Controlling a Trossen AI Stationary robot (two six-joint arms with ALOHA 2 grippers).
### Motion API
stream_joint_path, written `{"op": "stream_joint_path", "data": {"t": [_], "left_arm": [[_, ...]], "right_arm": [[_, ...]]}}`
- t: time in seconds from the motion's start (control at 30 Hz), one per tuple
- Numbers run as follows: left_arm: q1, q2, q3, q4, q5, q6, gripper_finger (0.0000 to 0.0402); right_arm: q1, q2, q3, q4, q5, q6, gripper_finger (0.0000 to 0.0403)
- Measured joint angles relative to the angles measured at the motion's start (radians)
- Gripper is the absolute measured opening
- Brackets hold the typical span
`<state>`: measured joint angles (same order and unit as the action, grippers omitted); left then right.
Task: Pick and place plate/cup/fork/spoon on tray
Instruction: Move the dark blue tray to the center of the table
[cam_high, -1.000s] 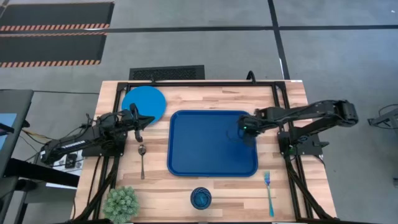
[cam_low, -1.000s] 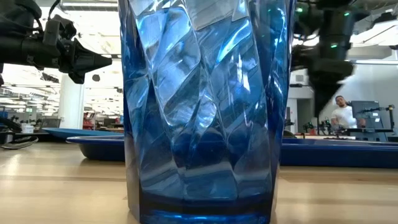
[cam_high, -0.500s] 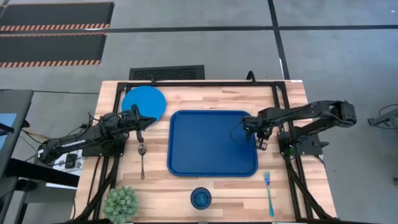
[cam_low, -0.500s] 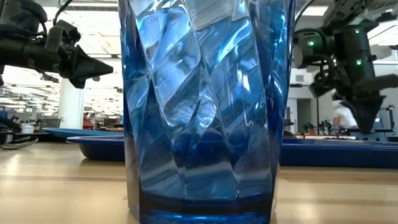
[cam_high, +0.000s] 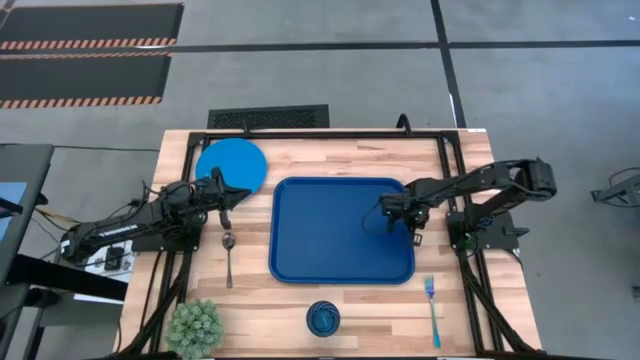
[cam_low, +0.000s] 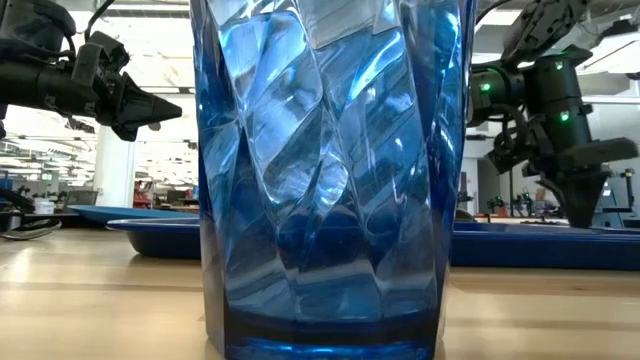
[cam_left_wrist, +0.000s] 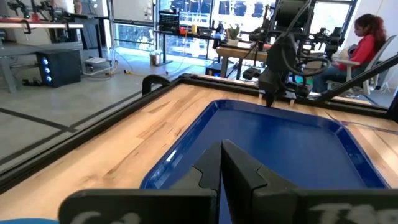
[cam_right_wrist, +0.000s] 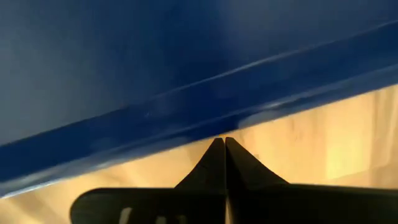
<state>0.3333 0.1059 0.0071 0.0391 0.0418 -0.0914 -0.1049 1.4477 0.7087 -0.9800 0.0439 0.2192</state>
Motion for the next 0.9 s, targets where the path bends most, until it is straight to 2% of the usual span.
{"op": "stream_joint_path", "data": {"t": [0.43,0.9], "left_arm": [[0.0,0.0,0.0,0.0,0.0,0.0,0.0],[0.0,0.0,0.0,0.0,0.001,-0.052,0.0]], "right_arm": [[-0.003,0.03,0.035,0.057,0.093,-0.019,0.0006],[-0.009,0.03,0.035,0.103,0.093,-0.021,0.0016]]}}
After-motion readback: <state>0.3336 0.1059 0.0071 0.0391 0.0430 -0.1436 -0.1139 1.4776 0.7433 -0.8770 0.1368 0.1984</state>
